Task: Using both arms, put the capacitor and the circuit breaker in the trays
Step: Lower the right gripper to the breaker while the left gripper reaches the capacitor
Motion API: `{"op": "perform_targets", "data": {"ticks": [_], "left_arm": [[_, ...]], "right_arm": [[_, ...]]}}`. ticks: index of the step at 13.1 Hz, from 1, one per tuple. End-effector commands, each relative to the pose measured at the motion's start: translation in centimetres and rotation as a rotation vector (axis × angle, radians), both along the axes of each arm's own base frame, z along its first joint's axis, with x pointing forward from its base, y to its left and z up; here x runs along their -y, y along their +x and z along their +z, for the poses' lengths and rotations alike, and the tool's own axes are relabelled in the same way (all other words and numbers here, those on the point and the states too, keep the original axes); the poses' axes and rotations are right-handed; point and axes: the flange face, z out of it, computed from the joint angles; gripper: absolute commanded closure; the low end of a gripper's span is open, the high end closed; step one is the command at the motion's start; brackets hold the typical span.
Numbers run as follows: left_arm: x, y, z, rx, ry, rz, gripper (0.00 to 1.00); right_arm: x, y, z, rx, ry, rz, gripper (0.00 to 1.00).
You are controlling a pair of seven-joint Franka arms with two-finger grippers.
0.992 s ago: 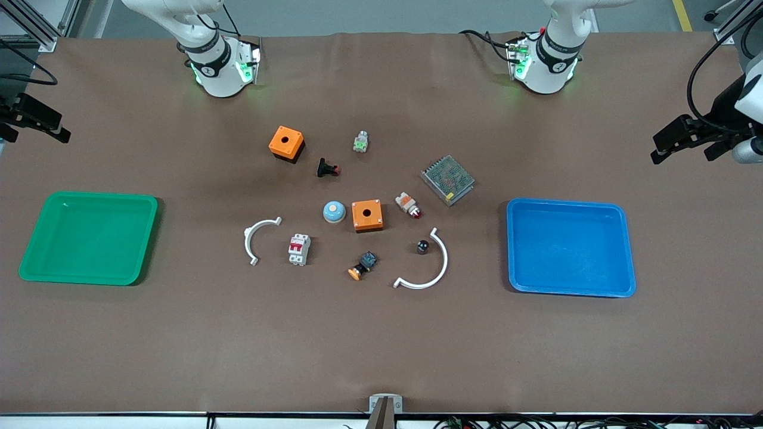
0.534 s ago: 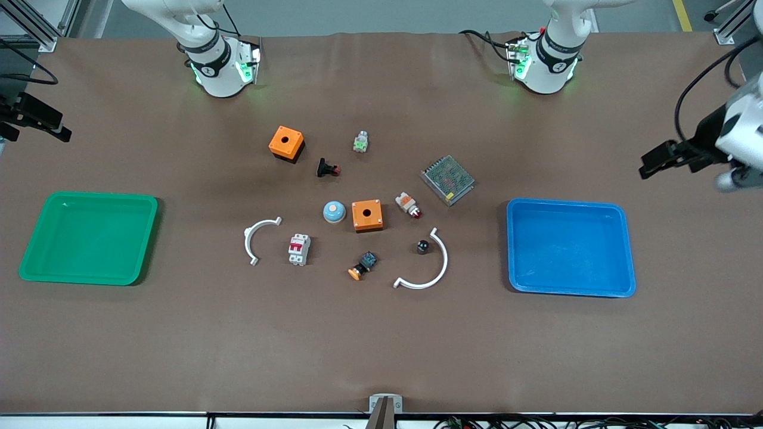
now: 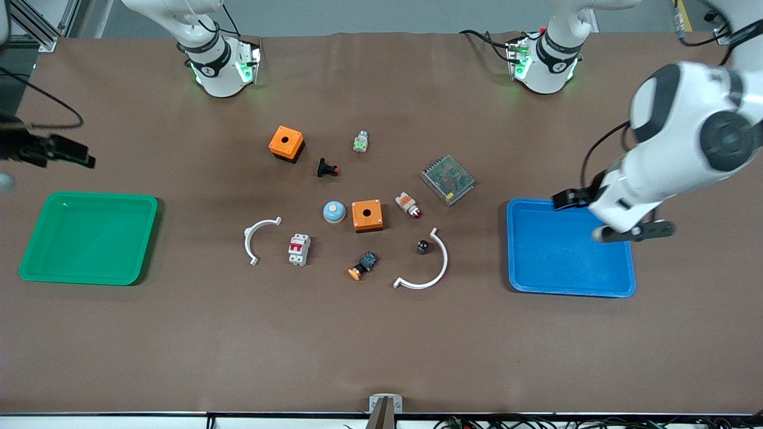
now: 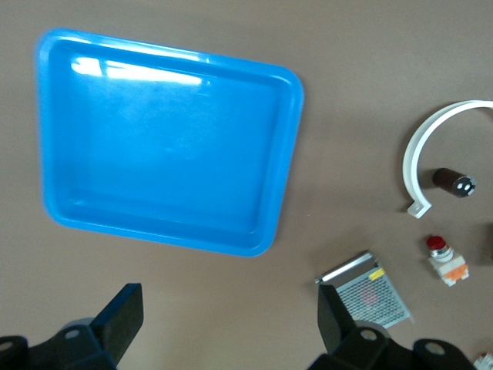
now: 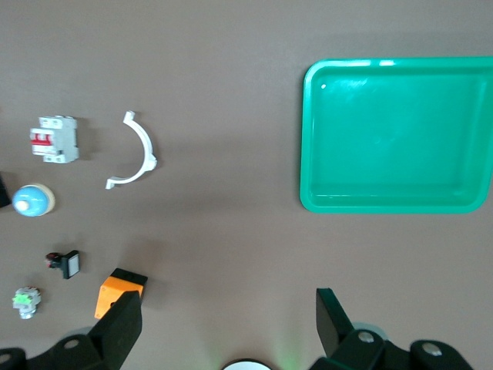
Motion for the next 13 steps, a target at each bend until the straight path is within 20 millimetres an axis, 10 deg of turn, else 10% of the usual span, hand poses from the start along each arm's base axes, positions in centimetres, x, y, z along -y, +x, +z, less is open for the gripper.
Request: {"op": "perform_targets", "data": {"ticks": [1,5,13], "left_arm": [[4.5,2.7,-5.3,-0.035,0.012,0.065,0.00],[13.8,4.2,-12.3,-0.055,0.059,0.176,0.00],[26.6,0.0,-16.6,0.078,0.001,0.284,0.00]], "right_arm": [[-1.0,2.5,-3.2,-0.037,0.010,-0.004,0.00],[-10.7,4.9,-8.2,0.023,0.056,-0.112,0.00],[-27.9,7.0,-22.2,0.073,0.030,-0.228,0.00]]}}
